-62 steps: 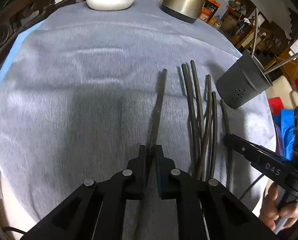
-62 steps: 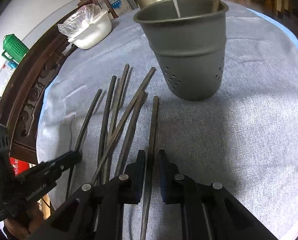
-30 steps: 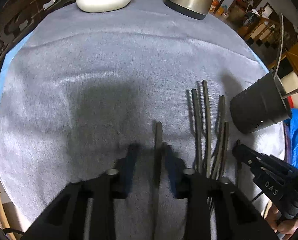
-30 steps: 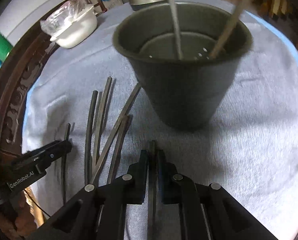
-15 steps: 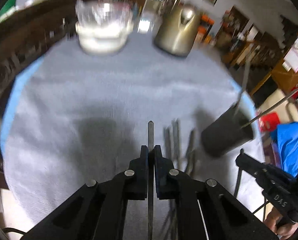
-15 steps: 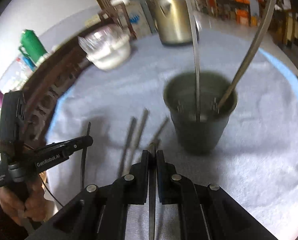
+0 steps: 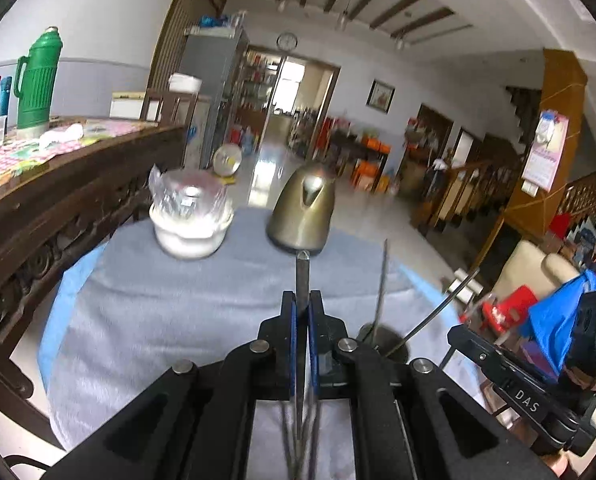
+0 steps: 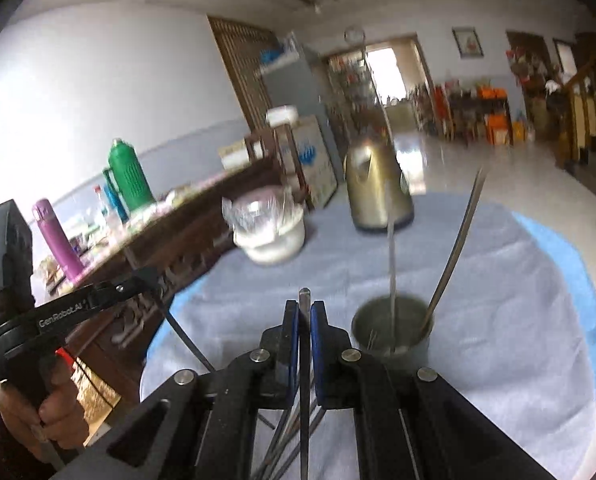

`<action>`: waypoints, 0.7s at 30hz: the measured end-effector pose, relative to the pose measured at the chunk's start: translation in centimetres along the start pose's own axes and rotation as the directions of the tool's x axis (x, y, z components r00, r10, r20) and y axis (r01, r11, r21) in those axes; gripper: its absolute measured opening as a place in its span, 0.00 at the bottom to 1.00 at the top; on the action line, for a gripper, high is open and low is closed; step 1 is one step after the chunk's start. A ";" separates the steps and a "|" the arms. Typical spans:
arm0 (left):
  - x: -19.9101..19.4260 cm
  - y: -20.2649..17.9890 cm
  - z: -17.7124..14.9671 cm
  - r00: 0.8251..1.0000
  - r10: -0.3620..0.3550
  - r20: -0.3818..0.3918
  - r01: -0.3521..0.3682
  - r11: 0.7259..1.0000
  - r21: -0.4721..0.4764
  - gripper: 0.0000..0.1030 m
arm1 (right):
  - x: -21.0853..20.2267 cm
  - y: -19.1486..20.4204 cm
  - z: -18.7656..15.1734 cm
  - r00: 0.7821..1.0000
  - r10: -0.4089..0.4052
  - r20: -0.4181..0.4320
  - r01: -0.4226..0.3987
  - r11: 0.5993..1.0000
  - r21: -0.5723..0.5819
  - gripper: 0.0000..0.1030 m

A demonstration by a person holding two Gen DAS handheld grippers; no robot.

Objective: Organize utensils
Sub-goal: 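Lift the chopsticks and drop them into the grey holder cup with both grippers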

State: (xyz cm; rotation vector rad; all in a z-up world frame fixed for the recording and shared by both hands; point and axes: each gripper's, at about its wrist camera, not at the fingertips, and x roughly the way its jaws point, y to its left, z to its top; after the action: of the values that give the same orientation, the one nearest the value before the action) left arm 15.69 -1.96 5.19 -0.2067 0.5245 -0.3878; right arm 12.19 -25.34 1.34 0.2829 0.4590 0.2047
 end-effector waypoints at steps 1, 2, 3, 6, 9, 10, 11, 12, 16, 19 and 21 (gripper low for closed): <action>-0.2 -0.3 0.4 1.000 -0.011 0.015 0.011 1.000 -0.002 0.06 | -0.4 -0.1 0.4 1.000 -0.004 0.023 0.004 1.000 0.004 0.06; -0.3 -0.6 0.7 1.000 -0.015 0.028 0.015 1.000 -0.001 0.06 | -0.8 -0.1 0.7 0.999 -0.008 0.041 0.008 1.000 0.008 0.06; -0.3 -1.0 1.1 0.999 -0.020 0.043 0.020 1.000 0.002 0.06 | -1.3 -0.3 1.3 0.998 -0.014 0.069 0.013 1.000 0.014 0.06; -0.4 -2.1 2.5 0.996 -0.045 0.078 0.044 0.999 0.003 0.06 | -2.6 -0.6 3.0 0.989 -0.026 0.143 0.021 0.999 0.039 0.06; -0.6 -3.1 3.6 0.991 -0.058 0.119 0.058 0.998 0.006 0.06 | -3.6 -1.1 4.5 0.978 -0.043 0.204 0.031 0.998 0.062 0.06; -0.6 -3.3 4.0 0.989 -0.060 0.135 0.060 0.998 0.005 0.06 | -3.8 -1.4 4.8 0.975 -0.047 0.218 0.033 0.997 0.068 0.06; -0.6 -3.6 4.3 0.987 -0.062 0.145 0.062 0.998 0.003 0.06 | -4.1 -1.5 5.4 0.968 -0.056 0.243 0.038 0.996 0.078 0.06; -0.7 -3.8 4.7 0.985 -0.068 0.159 0.069 0.998 -0.002 0.06 | -4.3 -1.6 5.7 0.964 -0.062 0.259 0.041 0.996 0.085 0.06; -0.6 -4.6 5.5 0.973 -0.089 0.214 0.095 0.995 -0.018 0.06 | -5.5 -2.5 6.8 0.939 -0.102 0.330 0.061 0.989 0.132 0.06; -0.3 -4.9 5.5 0.963 -0.097 0.252 0.106 0.994 -0.023 0.06 | -6.0 -3.0 7.1 0.916 -0.148 0.374 0.091 0.982 0.167 0.06; 0.3 -5.4 5.4 0.960 -0.092 0.264 0.100 0.995 -0.019 0.06 | -6.1 -3.3 7.1 0.905 -0.178 0.386 0.116 0.977 0.179 0.06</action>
State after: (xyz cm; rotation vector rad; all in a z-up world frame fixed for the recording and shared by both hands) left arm 17.10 -6.46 11.16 -0.3109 0.2594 -0.4392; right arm 10.56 -31.57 8.86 0.4275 0.0857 -0.0400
